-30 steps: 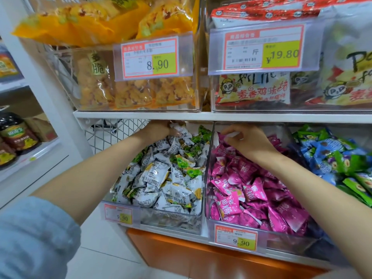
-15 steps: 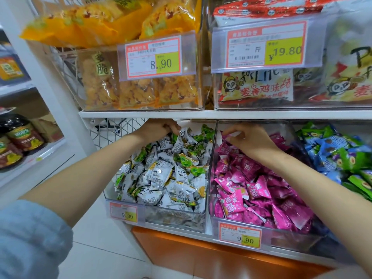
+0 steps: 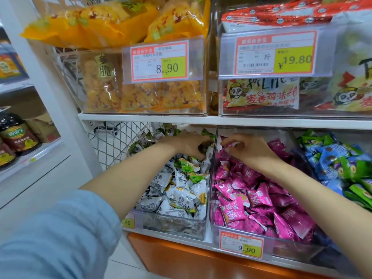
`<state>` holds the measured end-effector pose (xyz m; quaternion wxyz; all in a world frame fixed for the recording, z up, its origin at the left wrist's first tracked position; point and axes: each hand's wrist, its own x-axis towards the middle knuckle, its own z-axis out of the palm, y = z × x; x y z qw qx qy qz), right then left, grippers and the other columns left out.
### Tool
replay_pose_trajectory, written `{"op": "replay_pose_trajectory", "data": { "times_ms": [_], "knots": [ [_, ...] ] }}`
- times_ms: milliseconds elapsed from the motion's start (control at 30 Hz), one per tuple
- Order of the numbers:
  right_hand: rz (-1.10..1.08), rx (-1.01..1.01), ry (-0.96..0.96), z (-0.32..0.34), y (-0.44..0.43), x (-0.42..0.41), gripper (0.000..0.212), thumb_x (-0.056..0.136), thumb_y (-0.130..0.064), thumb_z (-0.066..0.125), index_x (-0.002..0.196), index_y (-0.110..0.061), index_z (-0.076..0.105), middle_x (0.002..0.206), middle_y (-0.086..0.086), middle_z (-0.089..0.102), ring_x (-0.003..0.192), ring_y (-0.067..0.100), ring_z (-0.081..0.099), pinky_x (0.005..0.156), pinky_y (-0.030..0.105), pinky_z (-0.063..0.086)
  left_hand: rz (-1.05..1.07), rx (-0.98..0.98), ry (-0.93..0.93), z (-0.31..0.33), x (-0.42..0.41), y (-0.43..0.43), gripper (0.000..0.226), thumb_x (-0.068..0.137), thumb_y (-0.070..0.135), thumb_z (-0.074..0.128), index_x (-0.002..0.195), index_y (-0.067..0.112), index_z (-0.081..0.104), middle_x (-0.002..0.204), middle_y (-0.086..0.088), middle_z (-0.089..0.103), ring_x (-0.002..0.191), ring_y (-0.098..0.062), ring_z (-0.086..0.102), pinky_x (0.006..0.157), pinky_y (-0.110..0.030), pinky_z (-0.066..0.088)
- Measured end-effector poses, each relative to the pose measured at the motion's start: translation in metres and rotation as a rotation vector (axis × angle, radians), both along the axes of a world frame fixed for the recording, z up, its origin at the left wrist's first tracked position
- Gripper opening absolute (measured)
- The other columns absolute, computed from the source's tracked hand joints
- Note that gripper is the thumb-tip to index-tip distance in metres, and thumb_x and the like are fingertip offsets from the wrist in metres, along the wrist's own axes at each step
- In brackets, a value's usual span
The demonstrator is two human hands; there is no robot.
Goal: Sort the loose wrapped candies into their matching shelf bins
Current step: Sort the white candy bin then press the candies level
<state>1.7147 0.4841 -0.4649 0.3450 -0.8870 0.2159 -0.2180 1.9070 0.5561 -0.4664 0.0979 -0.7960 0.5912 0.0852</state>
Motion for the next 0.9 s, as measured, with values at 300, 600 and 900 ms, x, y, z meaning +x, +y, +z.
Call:
{"op": "replay_pose_trajectory", "data": {
  "times_ms": [300, 600, 900],
  "knots": [
    [0.273, -0.034, 0.123, -0.008, 0.007, 0.0, 0.044, 0.092, 0.0, 0.05, 0.104, -0.039, 0.065, 0.122, -0.026, 0.051, 0.122, 0.001, 0.043, 0.108, 0.017, 0.03, -0.028, -0.204, 0.026, 0.005, 0.024, 0.015, 0.021, 0.086, 0.029, 0.061, 0.105, 0.022, 0.055, 0.102, 0.009, 0.058, 0.09, -0.01, 0.049, 0.071, -0.023, 0.029],
    [0.095, 0.126, 0.018, -0.011, -0.001, -0.005, 0.036, 0.094, -0.004, 0.05, 0.097, -0.036, 0.067, 0.112, -0.013, 0.064, 0.107, 0.026, 0.061, 0.095, 0.033, 0.049, 0.129, -0.253, 0.145, 0.002, 0.043, 0.028, 0.047, 0.085, 0.034, 0.066, 0.127, 0.031, 0.045, 0.112, 0.005, 0.063, 0.106, -0.016, 0.057, 0.092, -0.028, 0.043],
    [0.024, 0.102, -0.014, -0.008, -0.004, -0.003, 0.028, 0.094, -0.006, 0.051, 0.099, -0.029, 0.068, 0.111, -0.006, 0.064, 0.048, 0.023, 0.054, 0.047, 0.028, 0.047, -0.041, -0.148, 0.149, 0.0, 0.033, 0.029, 0.072, 0.079, -0.01, 0.044, 0.087, 0.061, 0.048, 0.126, 0.002, 0.046, 0.123, -0.025, 0.042, 0.107, -0.05, 0.027]
  ]
}}
